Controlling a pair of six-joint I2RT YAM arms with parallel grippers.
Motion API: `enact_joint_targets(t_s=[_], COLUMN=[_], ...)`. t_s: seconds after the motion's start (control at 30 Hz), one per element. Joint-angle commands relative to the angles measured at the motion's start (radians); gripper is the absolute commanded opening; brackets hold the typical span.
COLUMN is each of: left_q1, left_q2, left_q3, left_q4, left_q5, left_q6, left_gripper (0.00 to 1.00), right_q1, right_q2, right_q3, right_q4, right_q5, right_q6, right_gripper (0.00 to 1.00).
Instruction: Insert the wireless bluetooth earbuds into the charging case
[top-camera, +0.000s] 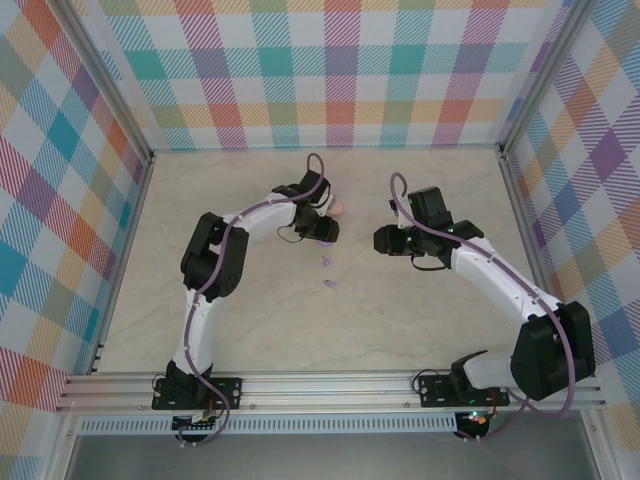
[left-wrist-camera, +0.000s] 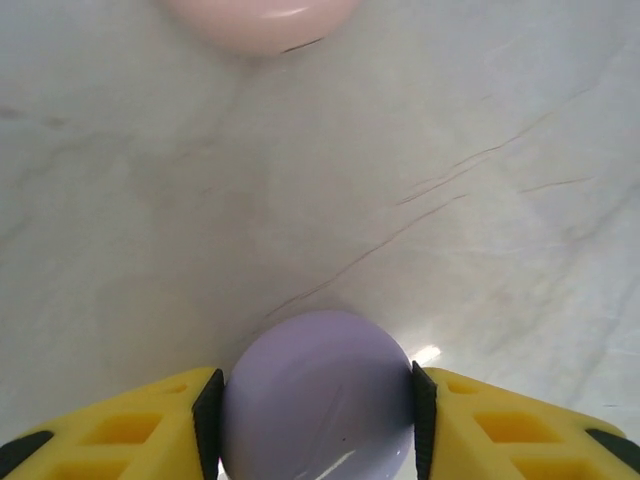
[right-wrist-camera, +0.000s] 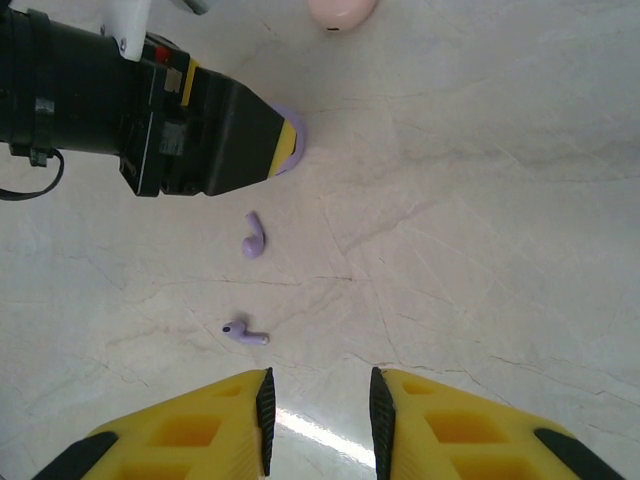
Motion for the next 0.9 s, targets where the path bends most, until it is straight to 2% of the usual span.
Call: enact_joint_targets(t_s=[0.0, 0.1, 0.37, 0.47, 0.7, 0.87], left_q1=[-0.017, -0.019, -0.015, 0.002, 0.089, 0.135], left_q2=[0.037, 0.031, -0.019, -0.053, -0.231, -0.289], left_q3=[0.041, 0.042, 0.031, 0.003, -0.218, -0.367], left_q4=[-0.084, -0.082, -0.081, -0.064, 0.14, 0.298], left_q5=[0.026, 0.034, -0.013, -0.002, 0.166, 0.247], left_q6=[0.042, 0.041, 0.034, 0.007, -0.153, -0.309], left_gripper=[0.49, 0.51, 0.68, 0.7, 0.7, 0.67], right_q1=[-0.013, -0.029, -0.072, -0.077, -0.078, -0.078], right_q2=[0.018, 0.031, 0.138, 0.198, 0.339, 0.455], right_q3=[0.01, -0.001, 0.029, 0.059, 0.155, 0.217], right_q4=[-0.006, 0.012, 0.064, 0.074, 0.107, 0.153], right_q5=[-0.001, -0.022, -0.143, -0.179, -0.319, -0.371], right_q6=[0.024, 0.032, 0.014, 0.004, -0.017, 0.047], right_gripper=[0.35, 0.35, 0.35, 0.35, 0.37, 0.36])
